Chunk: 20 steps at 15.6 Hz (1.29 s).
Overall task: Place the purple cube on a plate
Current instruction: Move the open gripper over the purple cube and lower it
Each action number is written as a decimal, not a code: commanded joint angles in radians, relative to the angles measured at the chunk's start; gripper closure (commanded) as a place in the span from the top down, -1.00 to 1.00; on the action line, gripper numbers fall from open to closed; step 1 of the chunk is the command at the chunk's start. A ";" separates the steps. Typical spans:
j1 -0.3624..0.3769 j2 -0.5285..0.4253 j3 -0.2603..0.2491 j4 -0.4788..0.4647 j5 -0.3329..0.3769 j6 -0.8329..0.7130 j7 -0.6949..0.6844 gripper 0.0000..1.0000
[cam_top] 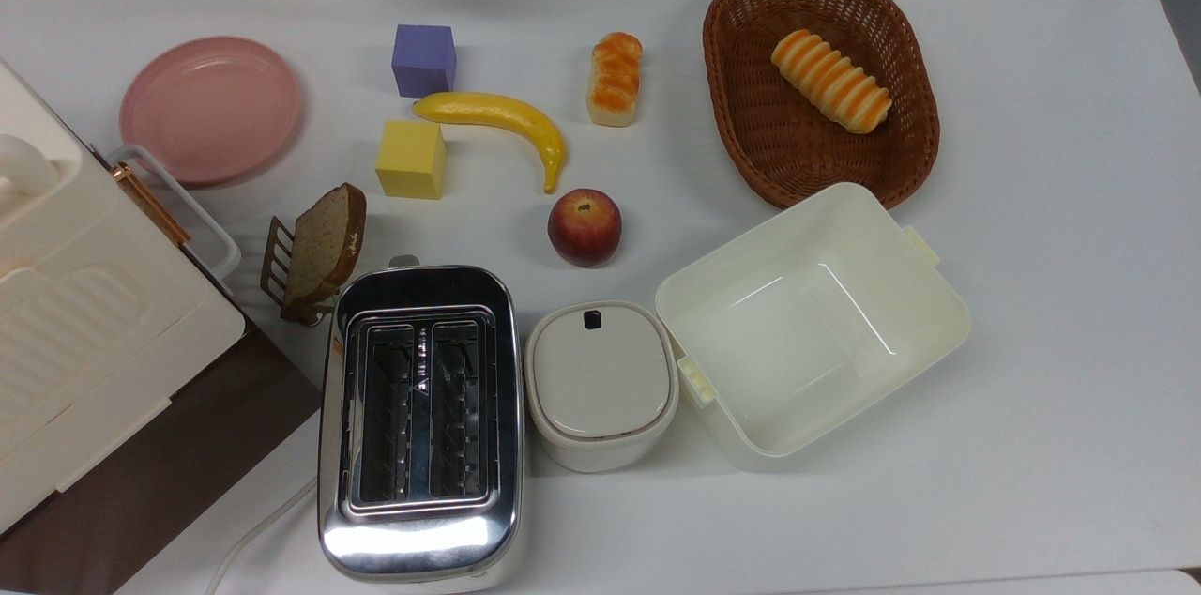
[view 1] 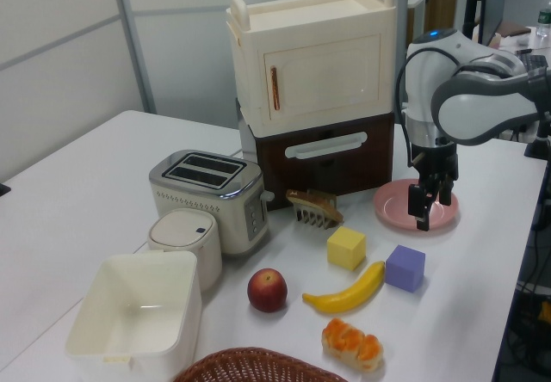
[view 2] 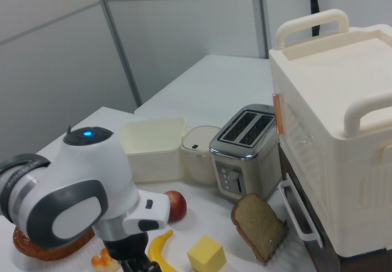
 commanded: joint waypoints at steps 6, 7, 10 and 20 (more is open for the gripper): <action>0.238 0.137 -0.208 -0.006 -0.070 0.128 0.003 1.00; 0.255 0.150 -0.222 -0.003 -0.070 0.128 0.004 1.00; 0.275 0.176 -0.235 -0.002 -0.070 0.130 0.003 1.00; 0.289 0.190 -0.236 -0.005 -0.067 0.216 0.004 1.00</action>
